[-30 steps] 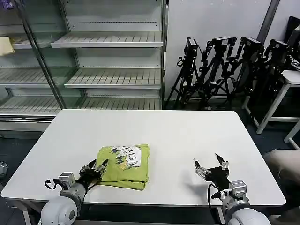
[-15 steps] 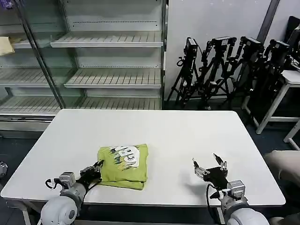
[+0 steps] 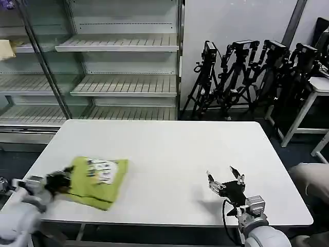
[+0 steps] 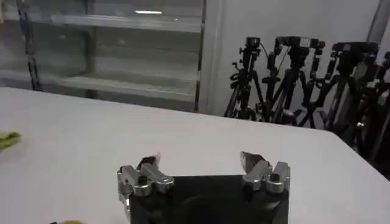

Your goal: Fold and organize the clothes.

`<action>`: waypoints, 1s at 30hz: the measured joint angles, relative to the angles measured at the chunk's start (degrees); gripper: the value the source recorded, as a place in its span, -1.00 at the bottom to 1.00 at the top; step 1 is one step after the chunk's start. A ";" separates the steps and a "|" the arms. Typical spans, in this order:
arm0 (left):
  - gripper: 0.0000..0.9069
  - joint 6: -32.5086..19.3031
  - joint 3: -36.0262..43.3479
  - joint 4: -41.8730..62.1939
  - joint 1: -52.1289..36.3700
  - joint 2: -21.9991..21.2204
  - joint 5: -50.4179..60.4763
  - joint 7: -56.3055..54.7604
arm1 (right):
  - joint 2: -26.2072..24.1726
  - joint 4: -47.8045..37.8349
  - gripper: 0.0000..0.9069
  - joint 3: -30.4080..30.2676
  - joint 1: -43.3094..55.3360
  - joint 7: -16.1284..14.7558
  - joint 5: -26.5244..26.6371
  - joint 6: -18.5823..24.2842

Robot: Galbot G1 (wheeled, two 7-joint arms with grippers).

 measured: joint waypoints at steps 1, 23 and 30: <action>-0.96 -0.19 -1.38 0.48 -0.07 1.12 0.71 0.62 | 0.13 0.00 1.00 -0.13 0.15 -0.01 0.00 0.03; -0.98 -4.88 15.13 -17.84 3.32 -9.85 21.00 -1.42 | -0.99 0.20 1.00 1.62 -1.42 -0.11 0.06 0.38; -0.98 -6.79 29.88 -18.01 0.23 -17.03 23.76 -3.34 | -1.83 1.18 1.00 3.49 -2.20 -0.14 0.48 0.30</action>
